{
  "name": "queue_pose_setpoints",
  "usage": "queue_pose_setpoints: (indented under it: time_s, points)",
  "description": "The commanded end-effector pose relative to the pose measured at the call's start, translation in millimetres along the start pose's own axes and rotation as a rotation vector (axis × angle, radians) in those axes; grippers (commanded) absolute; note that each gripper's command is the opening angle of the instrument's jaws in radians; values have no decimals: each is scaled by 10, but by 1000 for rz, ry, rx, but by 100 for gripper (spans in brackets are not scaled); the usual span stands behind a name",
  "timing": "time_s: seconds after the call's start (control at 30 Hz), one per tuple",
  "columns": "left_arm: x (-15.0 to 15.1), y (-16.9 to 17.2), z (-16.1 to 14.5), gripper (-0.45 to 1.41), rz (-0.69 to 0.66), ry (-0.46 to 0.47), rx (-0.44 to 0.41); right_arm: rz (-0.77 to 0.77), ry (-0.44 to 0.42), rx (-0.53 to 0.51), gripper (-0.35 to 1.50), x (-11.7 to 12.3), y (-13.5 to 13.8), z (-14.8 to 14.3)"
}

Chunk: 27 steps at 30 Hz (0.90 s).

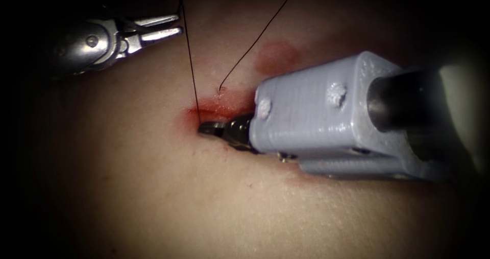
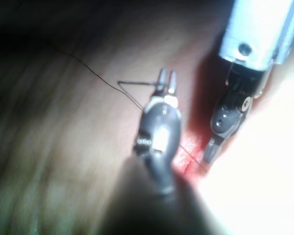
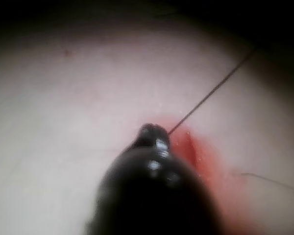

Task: Wound Closure
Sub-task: Use the right gripper to pull the suture through.

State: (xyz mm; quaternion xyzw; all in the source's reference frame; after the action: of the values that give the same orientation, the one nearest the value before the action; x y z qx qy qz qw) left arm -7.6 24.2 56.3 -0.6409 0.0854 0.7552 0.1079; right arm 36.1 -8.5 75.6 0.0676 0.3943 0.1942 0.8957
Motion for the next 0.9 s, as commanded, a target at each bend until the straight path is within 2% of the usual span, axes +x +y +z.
queue_pose_setpoints:
  time_s: [0.03, 0.1, 0.17, 0.27, 0.33, 0.37, 0.4, 0.6, 0.9]
  points:
    - [-5, 0, 6, -35, 6, 2, -2, 3, 0, 2, -35, -2, -4, 6]
    - [-5, 1, 6, -35, 6, 2, -2, 5, 0, 1, -33, -1, -4, 8]
    - [-5, 1, 6, -35, 6, 2, -2, 13, 5, -3, 4, 1, -5, 11]
    - [-5, 1, 6, -35, 7, 2, -2, 16, 13, -8, 29, 4, -6, 14]
    - [-5, 1, 6, -35, 7, 2, -2, 22, 16, -10, 78, 4, -7, 15]
    - [-5, 1, 6, -35, 7, 2, -2, 35, 30, -13, 108, 4, -6, 14]
    - [-5, 2, 6, -35, 7, 2, -2, 48, 42, -17, 118, 4, -6, 15]
    - [-5, 2, 5, -35, 7, 2, -2, 46, 48, -22, 133, 0, -6, 19]
    - [-5, 2, 5, -35, 7, 2, -2, 47, 39, -34, 131, -12, 2, 32]
